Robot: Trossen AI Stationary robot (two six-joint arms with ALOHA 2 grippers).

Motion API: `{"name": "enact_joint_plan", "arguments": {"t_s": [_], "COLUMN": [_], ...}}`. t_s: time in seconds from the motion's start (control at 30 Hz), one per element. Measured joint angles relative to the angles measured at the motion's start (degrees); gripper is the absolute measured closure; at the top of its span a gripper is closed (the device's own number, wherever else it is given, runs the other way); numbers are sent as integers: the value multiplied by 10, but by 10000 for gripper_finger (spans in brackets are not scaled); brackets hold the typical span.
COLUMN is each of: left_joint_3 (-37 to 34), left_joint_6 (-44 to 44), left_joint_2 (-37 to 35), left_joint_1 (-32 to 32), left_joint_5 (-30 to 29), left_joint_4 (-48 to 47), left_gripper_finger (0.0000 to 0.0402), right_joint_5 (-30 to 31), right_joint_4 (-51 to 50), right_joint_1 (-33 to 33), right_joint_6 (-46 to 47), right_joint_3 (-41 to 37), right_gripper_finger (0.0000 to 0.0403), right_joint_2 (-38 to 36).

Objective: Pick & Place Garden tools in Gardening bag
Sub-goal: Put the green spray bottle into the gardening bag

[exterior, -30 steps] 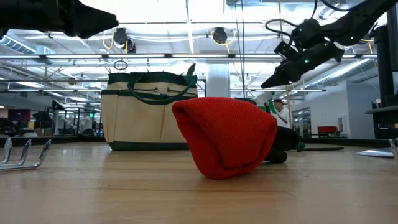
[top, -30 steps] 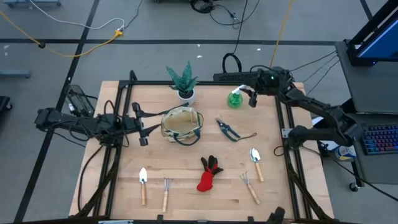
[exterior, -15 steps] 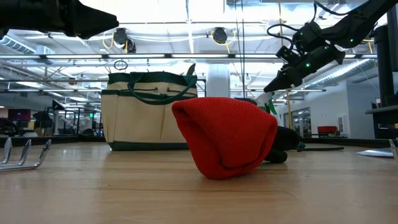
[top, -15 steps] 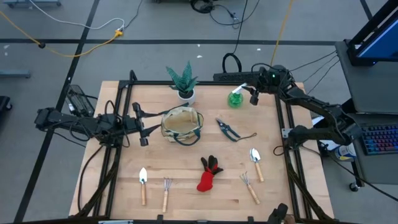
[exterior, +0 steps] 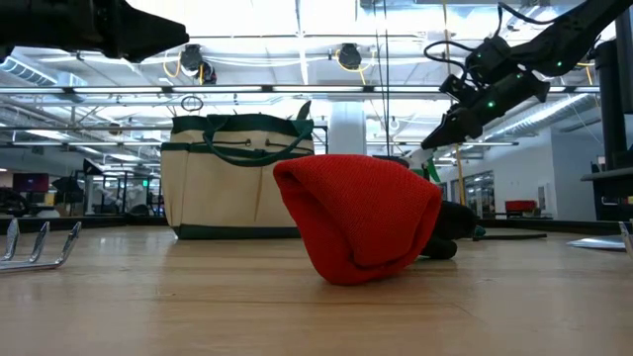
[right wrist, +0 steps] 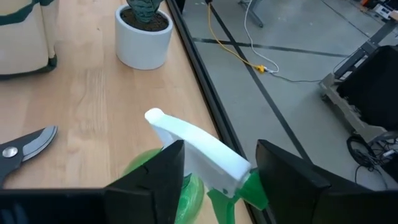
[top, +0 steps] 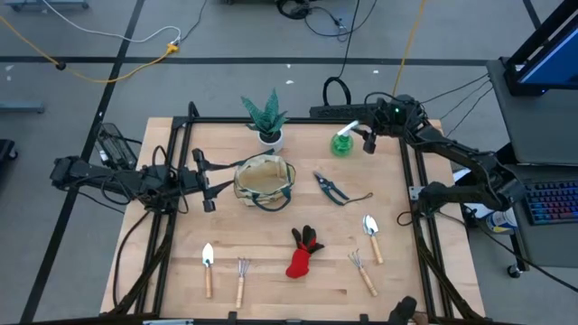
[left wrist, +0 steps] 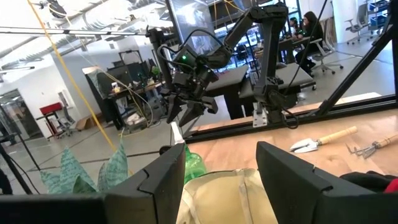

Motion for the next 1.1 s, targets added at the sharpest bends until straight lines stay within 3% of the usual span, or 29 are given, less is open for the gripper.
{"name": "enact_joint_plan", "arguments": {"t_s": [0.5,0.67,1.1], "left_joint_3": [0,0,0], "left_joint_6": [-1,-1,-1], "left_joint_2": [0,0,0], "left_joint_1": [0,0,0], "left_joint_5": [0,0,0], "left_joint_4": [0,0,-6], "left_gripper_finger": [197,197,197], "right_joint_5": [-1,0,2], "right_joint_4": [-12,-13,-79], "right_joint_1": [0,1,57], "right_joint_6": [2,69,93], "right_joint_3": [-13,-13,-15], "right_gripper_finger": [207,207,206], "right_joint_2": [-1,-5,-71]}}
